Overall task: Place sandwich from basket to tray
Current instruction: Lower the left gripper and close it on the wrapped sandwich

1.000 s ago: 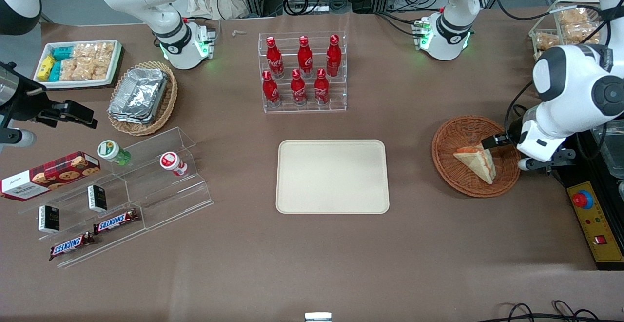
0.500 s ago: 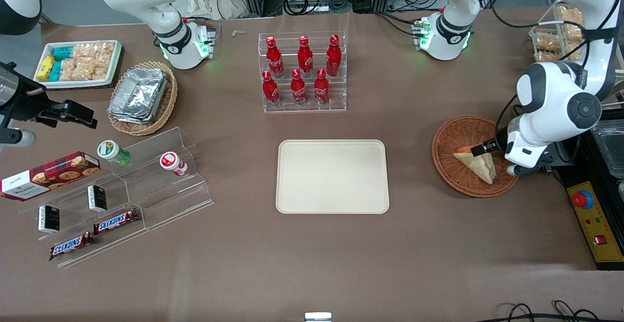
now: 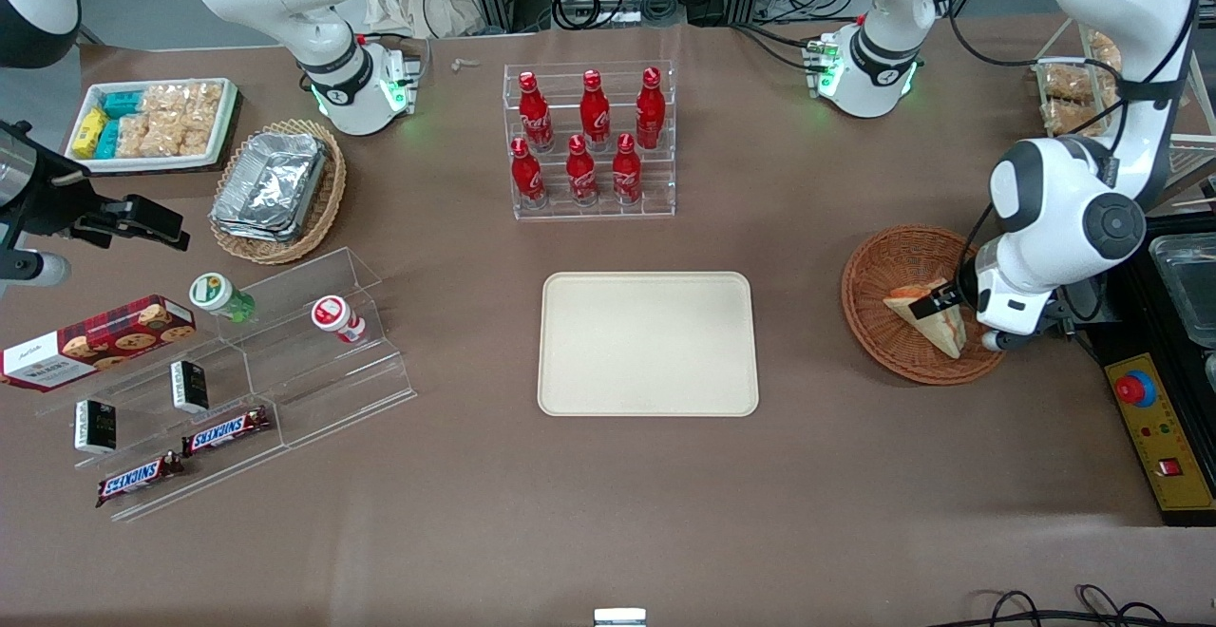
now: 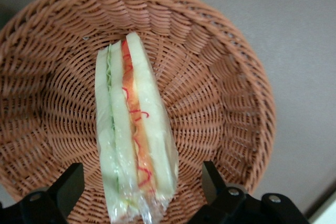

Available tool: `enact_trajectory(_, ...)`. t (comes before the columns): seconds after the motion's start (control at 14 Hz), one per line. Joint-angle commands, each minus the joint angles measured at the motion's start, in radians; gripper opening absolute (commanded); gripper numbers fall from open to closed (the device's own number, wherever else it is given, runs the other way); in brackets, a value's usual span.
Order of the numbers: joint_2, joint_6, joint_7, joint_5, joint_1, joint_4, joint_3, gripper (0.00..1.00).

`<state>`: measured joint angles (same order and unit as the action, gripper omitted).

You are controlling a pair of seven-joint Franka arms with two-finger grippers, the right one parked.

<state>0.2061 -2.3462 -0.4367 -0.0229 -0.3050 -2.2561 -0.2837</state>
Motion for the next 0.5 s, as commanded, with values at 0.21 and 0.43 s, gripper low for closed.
enact_trajectory(0.21,0.019,-0.058,-0.02,0.034,-0.019,-0.037,0.001,0.69)
enact_trajectory(0.43,0.016,-0.054,-0.019,0.035,-0.019,-0.033,0.003,0.52)
